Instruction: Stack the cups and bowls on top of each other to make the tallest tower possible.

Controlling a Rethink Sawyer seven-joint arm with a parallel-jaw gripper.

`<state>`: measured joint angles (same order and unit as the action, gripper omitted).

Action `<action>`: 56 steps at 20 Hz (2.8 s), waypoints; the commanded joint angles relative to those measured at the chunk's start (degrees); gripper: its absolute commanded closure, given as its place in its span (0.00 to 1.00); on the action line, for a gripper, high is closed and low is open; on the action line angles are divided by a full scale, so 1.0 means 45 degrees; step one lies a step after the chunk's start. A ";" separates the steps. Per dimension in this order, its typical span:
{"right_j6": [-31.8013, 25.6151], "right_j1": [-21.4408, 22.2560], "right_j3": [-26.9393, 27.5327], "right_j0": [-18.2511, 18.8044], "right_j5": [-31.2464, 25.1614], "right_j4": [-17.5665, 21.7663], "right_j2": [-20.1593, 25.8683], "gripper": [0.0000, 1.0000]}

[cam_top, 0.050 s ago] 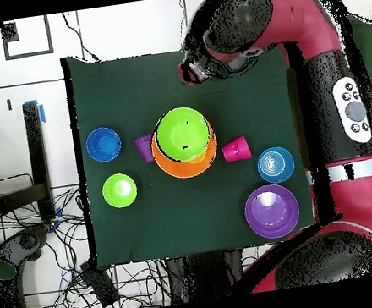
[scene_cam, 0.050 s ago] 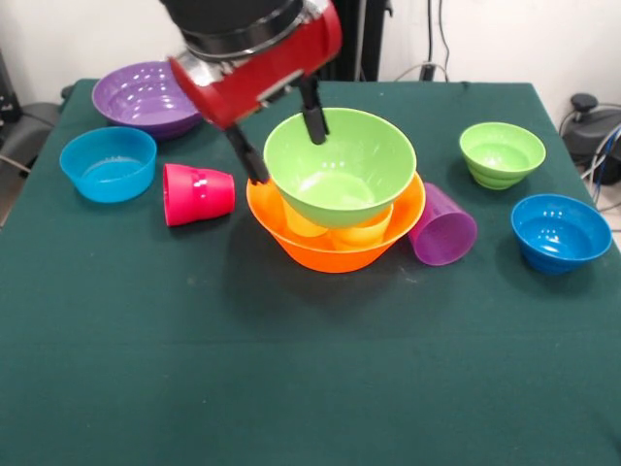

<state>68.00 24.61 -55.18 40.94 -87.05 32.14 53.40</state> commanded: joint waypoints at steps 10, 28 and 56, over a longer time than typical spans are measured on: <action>-0.4941 -0.0556 0.2532 -0.0125 -0.3123 0.1339 -0.0704 0.00; -0.4678 -0.2167 0.1291 0.0896 -0.1889 0.0883 -0.0858 0.00; -0.7016 -0.2433 0.3194 0.1142 -0.4803 0.1352 -0.0516 0.00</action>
<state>57.07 13.06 -45.47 46.75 -103.24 33.04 53.18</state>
